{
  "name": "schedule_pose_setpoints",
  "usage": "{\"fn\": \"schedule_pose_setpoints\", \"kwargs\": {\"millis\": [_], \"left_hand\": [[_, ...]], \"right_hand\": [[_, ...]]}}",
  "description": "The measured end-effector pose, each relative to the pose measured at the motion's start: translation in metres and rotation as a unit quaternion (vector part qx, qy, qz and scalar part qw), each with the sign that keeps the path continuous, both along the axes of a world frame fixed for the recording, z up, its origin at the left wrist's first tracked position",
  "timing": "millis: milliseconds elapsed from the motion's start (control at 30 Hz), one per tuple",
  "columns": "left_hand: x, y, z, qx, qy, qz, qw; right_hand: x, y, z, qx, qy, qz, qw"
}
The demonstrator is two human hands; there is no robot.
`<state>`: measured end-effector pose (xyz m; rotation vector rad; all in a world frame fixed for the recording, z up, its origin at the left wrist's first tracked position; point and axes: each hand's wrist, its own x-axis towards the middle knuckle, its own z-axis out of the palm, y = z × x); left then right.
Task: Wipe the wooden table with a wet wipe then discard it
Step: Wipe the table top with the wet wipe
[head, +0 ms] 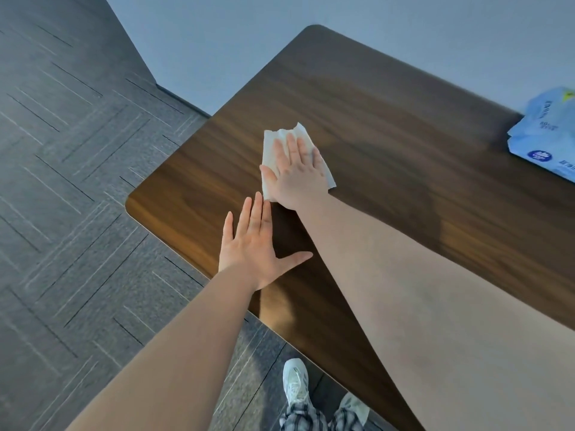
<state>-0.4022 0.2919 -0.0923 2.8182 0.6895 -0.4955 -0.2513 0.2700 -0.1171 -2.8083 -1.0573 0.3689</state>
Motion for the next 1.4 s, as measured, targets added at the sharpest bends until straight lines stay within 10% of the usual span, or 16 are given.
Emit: {"fn": "schedule_pose_setpoints", "kwargs": {"millis": [667, 1400], "left_hand": [[-0.021, -0.101, 0.018, 0.018, 0.002, -0.206, 0.978], [0.016, -0.39, -0.001, 0.036, 0.035, -0.369, 0.928]], "right_hand": [[-0.06, -0.248, 0.011, -0.018, 0.032, -0.199, 0.979], [-0.129, -0.712, 0.015, -0.049, 0.048, -0.545, 0.835]]}}
